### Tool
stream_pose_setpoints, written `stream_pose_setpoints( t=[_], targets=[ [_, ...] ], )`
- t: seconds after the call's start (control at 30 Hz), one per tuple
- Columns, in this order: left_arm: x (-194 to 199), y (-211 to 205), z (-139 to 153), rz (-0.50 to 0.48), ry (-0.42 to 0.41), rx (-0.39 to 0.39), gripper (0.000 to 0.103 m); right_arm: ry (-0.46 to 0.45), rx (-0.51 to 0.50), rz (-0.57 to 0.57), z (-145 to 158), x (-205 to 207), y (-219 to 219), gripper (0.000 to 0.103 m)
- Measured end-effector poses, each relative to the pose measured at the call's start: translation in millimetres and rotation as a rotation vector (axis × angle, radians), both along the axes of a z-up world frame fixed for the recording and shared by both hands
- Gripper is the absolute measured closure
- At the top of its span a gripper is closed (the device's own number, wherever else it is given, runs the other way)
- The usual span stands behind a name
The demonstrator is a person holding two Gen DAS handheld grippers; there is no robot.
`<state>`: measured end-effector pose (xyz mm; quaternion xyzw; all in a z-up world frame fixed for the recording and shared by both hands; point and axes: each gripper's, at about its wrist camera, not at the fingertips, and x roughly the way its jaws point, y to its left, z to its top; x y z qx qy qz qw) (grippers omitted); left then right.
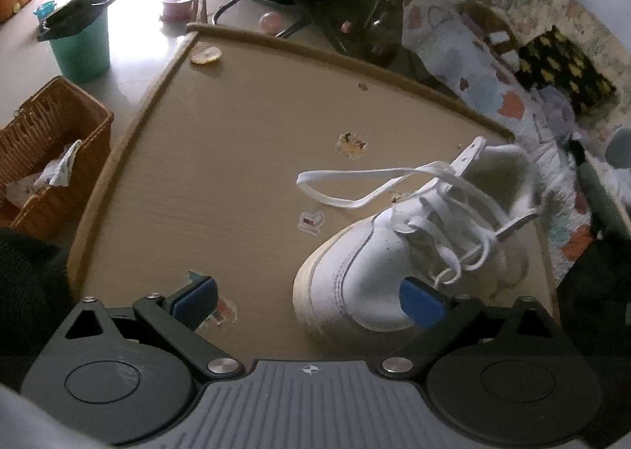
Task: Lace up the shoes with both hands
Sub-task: 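Release the lace with the right gripper and move it back to the sneaker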
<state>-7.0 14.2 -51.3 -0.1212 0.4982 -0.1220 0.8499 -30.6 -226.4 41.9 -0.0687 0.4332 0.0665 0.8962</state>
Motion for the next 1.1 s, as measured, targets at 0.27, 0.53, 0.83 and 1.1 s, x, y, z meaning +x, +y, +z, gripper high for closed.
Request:
stream_pose_setpoints(
  t=[0.27, 0.53, 0.83, 1.1],
  targets=[
    [-19.9, 6.4, 0.5, -0.009, 0.115, -0.099, 0.004, 0.001, -0.117, 0.276, 16.3, 89.8, -2.2, 0.058],
    [-23.6, -3.8, -9.9, -0.067, 0.152, -0.091, 0.004, 0.255, -0.380, 0.642, -47.7, 152.4, 50.5, 0.053],
    [-23.3, 1.4, -13.9, -0.035, 0.118, -0.114, 0.004, 0.380, -0.170, 0.388, -63.3, 165.6, 34.6, 0.040],
    [-36.4, 5.2, 7.6, -0.043, -0.054, -0.087, 0.004, 0.467, 0.065, -0.109, -70.8, 122.6, 0.6, 0.029]
  ],
)
